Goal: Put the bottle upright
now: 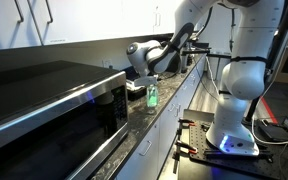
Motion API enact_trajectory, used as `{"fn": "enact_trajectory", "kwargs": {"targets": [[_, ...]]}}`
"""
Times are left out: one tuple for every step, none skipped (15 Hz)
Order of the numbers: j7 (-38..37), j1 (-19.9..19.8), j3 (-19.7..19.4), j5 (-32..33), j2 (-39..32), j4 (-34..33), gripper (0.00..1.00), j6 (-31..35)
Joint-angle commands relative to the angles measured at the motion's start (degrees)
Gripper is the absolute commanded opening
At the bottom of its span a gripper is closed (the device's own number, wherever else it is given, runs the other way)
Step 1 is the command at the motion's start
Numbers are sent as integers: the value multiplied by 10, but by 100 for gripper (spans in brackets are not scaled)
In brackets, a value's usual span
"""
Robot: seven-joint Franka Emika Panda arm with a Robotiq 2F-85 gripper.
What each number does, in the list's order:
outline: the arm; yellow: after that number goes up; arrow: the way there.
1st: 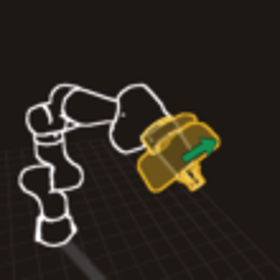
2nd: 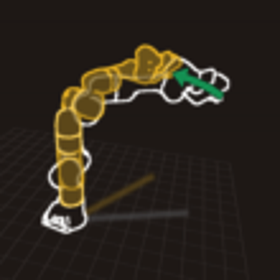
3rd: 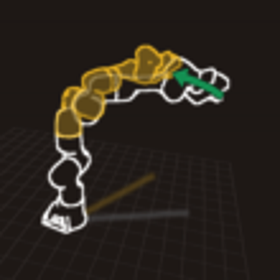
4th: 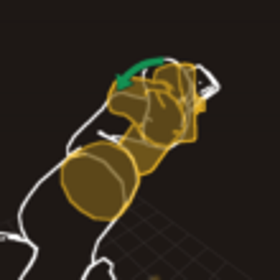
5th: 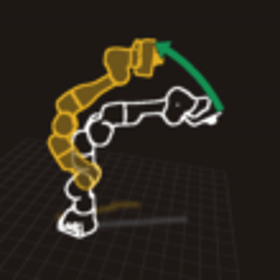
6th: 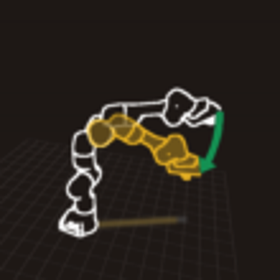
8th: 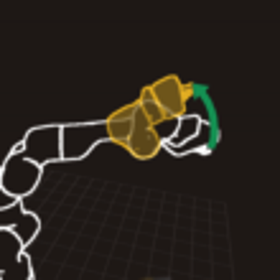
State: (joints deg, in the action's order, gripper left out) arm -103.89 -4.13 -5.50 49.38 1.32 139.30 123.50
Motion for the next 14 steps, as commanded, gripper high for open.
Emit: {"fn": "enact_trajectory", "kwargs": {"targets": [[-51, 6, 14, 50, -11, -14, 8, -42], [-73, 9, 19, 71, -20, -19, 8, -57], [-93, 14, 24, 91, -31, -25, 8, -71], [-118, 19, 30, 113, -41, -31, 8, -91], [-139, 23, 34, 134, -48, -34, 8, -108], [-159, 29, 39, 149, -60, -42, 8, -128], [-177, 33, 42, 166, -71, -46, 8, -145], [-194, 40, 47, 178, -85, -56, 8, -165], [-211, 44, 48, 196, -95, -59, 8, -180], [-225, 49, 51, 207, -109, -69, 8, -199], [-238, 51, 50, 226, -118, -69, 8, -213], [-250, 53, 51, 239, -127, -73, 8, -226], [-262, 56, 51, 251, -138, -78, 8, -240], [-279, 55, 49, 271, -142, -74, 8, -247]]}}
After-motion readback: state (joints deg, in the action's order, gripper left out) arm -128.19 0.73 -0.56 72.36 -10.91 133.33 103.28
